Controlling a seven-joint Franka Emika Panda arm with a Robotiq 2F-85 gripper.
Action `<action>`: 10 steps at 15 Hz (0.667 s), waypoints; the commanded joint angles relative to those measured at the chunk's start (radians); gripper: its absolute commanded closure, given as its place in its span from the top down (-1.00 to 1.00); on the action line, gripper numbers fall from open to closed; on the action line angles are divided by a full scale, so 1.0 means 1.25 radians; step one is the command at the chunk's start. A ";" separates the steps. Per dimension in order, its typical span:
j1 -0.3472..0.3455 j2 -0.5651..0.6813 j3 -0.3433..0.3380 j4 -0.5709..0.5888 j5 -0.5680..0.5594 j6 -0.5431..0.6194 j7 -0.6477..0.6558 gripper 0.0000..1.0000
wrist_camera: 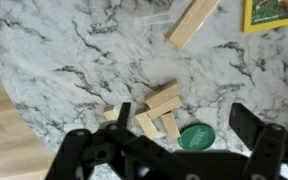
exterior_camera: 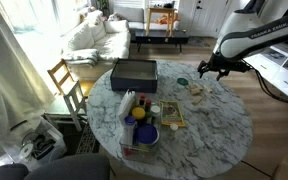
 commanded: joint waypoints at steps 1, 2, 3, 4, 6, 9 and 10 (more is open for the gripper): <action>0.022 -0.022 -0.029 0.012 0.026 -0.062 -0.170 1.00; 0.026 -0.019 -0.032 0.022 0.022 -0.078 -0.195 1.00; 0.027 -0.019 -0.033 0.030 0.022 -0.090 -0.224 1.00; 0.029 -0.017 -0.033 0.039 0.022 -0.102 -0.250 1.00; 0.032 -0.015 -0.028 0.052 0.030 -0.123 -0.296 1.00; 0.033 -0.011 -0.011 0.062 0.078 -0.145 -0.391 1.00; 0.036 -0.008 -0.009 0.066 0.091 -0.154 -0.407 1.00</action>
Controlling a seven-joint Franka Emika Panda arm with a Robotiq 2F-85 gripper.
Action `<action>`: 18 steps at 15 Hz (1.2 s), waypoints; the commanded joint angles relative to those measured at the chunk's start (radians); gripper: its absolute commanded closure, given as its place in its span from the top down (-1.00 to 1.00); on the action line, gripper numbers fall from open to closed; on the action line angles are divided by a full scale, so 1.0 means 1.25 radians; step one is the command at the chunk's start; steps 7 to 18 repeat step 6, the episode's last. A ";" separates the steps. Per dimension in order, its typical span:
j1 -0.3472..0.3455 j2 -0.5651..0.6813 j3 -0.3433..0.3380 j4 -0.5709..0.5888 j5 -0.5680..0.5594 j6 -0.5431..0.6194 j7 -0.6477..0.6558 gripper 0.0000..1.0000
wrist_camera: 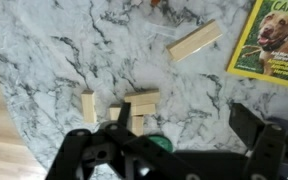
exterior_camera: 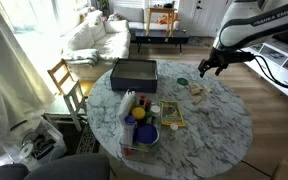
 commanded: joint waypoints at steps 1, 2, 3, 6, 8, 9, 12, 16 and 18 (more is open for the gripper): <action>0.017 0.001 -0.013 0.005 0.019 -0.011 -0.029 1.00; 0.020 0.002 -0.012 0.006 0.022 -0.013 -0.033 1.00; 0.021 0.002 -0.013 0.007 0.022 -0.013 -0.033 1.00; 0.021 0.002 -0.016 0.008 0.022 -0.013 -0.032 1.00; 0.021 0.002 -0.016 0.008 0.022 -0.013 -0.032 1.00; 0.021 0.002 -0.016 0.008 0.022 -0.013 -0.032 1.00; 0.021 0.002 -0.016 0.008 0.022 -0.013 -0.032 1.00; 0.021 0.002 -0.016 0.008 0.022 -0.013 -0.032 1.00; 0.021 0.002 -0.016 0.008 0.022 -0.013 -0.032 1.00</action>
